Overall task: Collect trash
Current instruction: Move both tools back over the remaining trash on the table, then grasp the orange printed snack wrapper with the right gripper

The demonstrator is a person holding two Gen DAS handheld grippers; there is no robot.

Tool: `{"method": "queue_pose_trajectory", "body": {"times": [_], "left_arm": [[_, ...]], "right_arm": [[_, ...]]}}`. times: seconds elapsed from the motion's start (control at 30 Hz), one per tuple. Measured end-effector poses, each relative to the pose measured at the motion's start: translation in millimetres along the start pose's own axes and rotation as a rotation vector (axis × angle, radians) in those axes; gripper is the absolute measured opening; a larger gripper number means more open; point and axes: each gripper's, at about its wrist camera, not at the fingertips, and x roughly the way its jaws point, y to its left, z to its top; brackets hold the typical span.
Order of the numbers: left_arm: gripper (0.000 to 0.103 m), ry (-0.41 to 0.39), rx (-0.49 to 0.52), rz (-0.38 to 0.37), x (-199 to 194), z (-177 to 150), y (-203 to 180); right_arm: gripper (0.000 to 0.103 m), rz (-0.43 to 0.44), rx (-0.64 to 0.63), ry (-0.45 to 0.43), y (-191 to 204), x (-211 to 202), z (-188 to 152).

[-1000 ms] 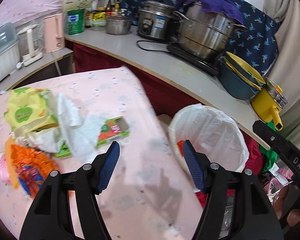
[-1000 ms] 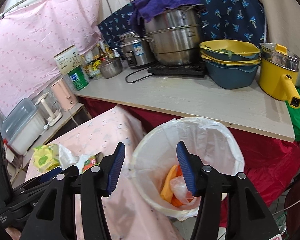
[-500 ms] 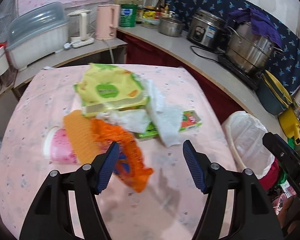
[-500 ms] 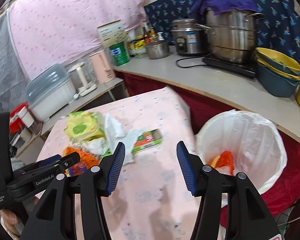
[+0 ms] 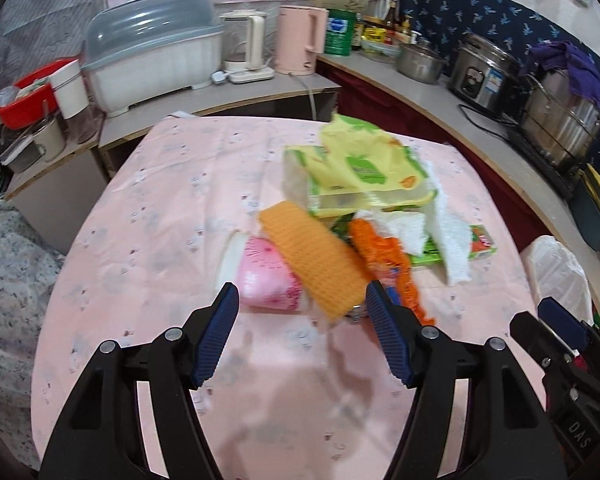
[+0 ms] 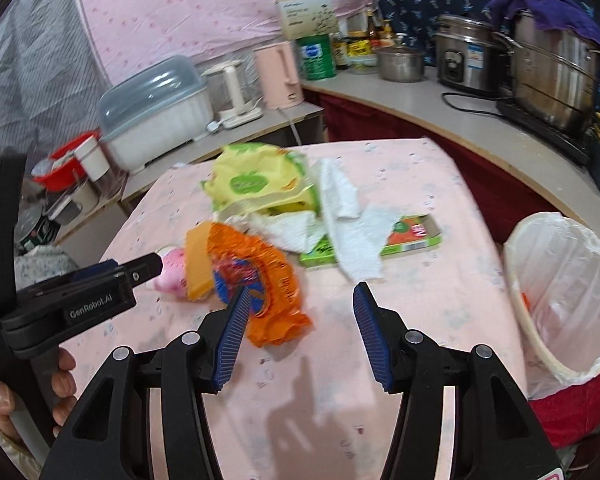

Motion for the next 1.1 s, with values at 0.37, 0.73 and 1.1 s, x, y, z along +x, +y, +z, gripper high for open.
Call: {"method": "queue_pose_trajectory", "body": {"times": [0.37, 0.73, 1.1], "left_arm": [[0.063, 0.027, -0.045, 0.027, 6.0, -2.6, 32.7], [0.075, 0.063, -0.049, -0.016, 18.8, -7.8, 31.7], [0.076, 0.107, -0.053, -0.104, 35.1, -7.4, 6.7]], "right_arm": [[0.052, 0.022, -0.095, 0.084, 41.1, 44.3, -5.9], [0.038, 0.001, -0.131, 0.128, 47.2, 75.4, -9.0], [0.005, -0.009, -0.09, 0.046, 28.9, 47.6, 1.3]]}}
